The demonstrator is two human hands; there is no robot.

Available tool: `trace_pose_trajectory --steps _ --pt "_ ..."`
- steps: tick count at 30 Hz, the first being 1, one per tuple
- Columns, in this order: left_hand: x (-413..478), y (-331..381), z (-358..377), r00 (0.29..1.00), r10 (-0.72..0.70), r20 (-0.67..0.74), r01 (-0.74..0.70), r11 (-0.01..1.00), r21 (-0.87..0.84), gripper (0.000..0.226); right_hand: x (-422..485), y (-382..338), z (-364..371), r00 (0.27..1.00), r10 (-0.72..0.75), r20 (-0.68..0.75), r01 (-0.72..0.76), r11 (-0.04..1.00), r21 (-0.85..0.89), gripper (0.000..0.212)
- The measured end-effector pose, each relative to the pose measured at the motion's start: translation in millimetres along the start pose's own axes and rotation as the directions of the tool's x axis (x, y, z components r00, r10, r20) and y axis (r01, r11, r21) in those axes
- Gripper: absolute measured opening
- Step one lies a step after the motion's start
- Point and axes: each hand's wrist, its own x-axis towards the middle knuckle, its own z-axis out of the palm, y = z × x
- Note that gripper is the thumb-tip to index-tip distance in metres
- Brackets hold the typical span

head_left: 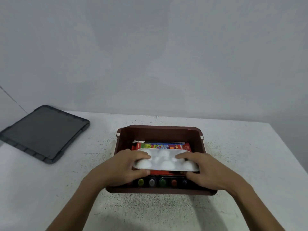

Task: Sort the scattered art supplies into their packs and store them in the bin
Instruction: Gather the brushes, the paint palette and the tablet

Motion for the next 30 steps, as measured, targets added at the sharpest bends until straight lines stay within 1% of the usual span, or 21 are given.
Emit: trace_pose_trajectory --steps 2,4,8,11,15,18,21,24,28,30 --pt "3 0 5 0.997 -0.006 0.072 0.0 0.996 0.088 0.051 6 -2 6 0.999 0.014 0.049 -0.008 0.993 -0.115 0.057" --pt "9 -3 7 0.995 -0.009 0.103 -0.004 0.992 0.126 0.053 10 -6 9 0.995 0.038 0.09 -0.021 0.983 -0.18 0.057" --pt "18 -2 5 0.989 -0.059 0.137 0.031 0.979 0.2 0.056 18 -10 10 0.99 0.075 0.119 -0.049 0.977 -0.207 0.057" --pt "22 -1 6 0.987 -0.088 0.136 0.046 0.958 0.283 0.06 22 -12 13 0.988 0.087 0.128 -0.053 0.967 -0.25 0.062" --pt "24 -2 10 0.986 -0.13 0.108 0.088 0.94 0.33 0.075 24 -15 19 0.993 0.079 0.09 -0.051 0.961 -0.273 0.071" --pt "27 -2 14 0.989 -0.138 0.05 0.112 0.931 0.347 0.071 25 -14 22 0.996 0.074 0.048 -0.059 0.965 -0.255 0.069" --pt "29 -1 13 0.992 -0.126 0.011 0.117 0.945 0.305 0.061 27 -15 22 0.998 0.056 0.012 -0.052 0.975 -0.216 0.064" --pt "27 -6 7 0.995 -0.096 -0.035 0.1 0.981 0.163 0.057 32 -17 19 0.999 0.022 -0.044 -0.03 0.982 -0.187 0.06" --pt "20 -17 -9 0.988 -0.014 -0.155 0.014 1.0 -0.001 0.048 47 -31 11 0.989 -0.045 -0.138 0.029 0.993 -0.112 0.049" --pt "17 -24 -19 0.972 0.007 -0.234 -0.016 0.999 -0.034 0.043 57 -44 7 0.985 -0.077 -0.153 0.064 0.994 -0.089 0.047"
